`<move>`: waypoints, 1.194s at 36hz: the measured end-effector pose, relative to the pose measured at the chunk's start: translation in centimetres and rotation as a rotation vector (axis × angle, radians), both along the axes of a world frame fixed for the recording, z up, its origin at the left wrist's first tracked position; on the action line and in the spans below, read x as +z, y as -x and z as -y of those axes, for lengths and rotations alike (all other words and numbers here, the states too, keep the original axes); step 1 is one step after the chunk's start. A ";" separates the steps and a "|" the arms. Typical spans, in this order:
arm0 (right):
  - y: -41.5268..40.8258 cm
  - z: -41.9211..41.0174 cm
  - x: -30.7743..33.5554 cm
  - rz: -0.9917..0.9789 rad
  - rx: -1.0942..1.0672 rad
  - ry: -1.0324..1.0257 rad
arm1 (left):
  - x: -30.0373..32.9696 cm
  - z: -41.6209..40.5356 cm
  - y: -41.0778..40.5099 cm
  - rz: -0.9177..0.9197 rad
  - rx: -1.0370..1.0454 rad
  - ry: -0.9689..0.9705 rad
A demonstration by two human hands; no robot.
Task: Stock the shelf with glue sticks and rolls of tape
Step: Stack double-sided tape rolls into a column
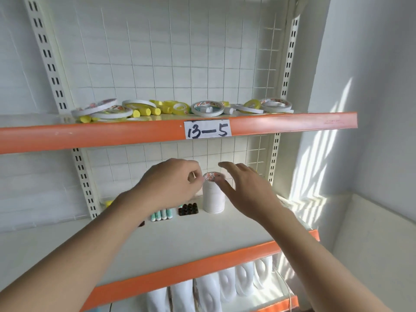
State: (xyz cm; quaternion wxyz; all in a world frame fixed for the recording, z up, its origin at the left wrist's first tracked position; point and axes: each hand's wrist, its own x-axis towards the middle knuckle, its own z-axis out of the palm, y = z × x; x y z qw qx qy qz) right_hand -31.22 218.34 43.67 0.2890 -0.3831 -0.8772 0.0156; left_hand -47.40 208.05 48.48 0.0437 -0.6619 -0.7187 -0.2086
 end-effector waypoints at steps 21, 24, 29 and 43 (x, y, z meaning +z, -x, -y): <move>4.1 3.5 12.3 -0.183 -0.042 -0.327 | 11.5 3.3 5.2 -0.114 -0.007 -0.383; 5.1 0.4 13.3 -0.140 -0.029 -0.281 | 12.0 1.3 6.0 -0.170 0.041 -0.348; 6.9 -4.5 14.0 -0.064 -0.016 -0.181 | 12.5 -3.0 7.0 -0.277 0.119 -0.269; 11.5 -11.4 16.4 0.318 0.182 -0.100 | 13.0 -12.6 8.7 -0.448 0.194 0.136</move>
